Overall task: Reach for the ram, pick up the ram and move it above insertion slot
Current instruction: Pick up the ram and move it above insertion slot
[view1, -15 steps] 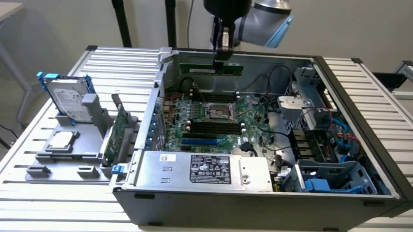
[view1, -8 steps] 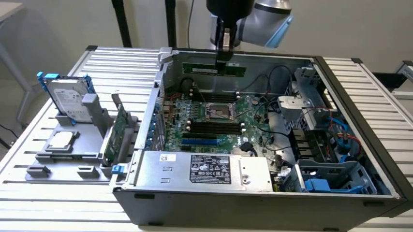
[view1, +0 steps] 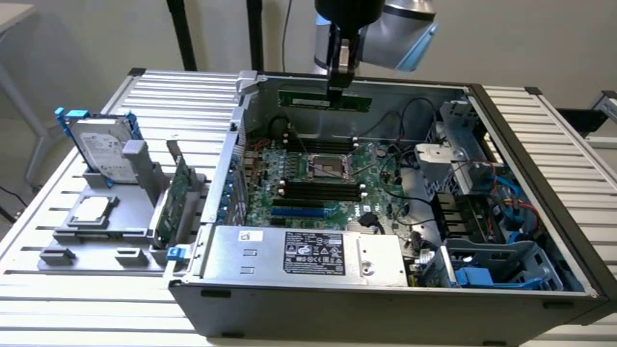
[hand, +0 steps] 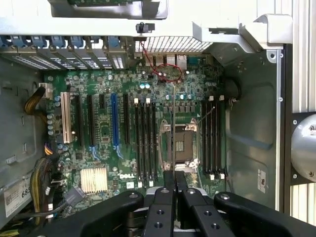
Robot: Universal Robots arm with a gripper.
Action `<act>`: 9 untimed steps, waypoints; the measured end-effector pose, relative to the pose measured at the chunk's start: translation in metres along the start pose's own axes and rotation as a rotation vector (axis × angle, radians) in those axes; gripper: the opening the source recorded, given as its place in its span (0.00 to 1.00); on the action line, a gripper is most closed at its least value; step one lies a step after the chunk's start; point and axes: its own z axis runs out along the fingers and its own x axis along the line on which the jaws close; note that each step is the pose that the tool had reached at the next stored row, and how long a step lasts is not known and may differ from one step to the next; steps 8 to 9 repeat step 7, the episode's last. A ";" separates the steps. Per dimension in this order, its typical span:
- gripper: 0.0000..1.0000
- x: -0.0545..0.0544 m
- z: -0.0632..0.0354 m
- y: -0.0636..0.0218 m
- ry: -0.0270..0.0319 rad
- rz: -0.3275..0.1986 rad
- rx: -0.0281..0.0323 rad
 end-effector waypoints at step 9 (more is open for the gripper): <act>0.12 0.000 0.0000 -0.0001 0.0000 0.000 -0.0001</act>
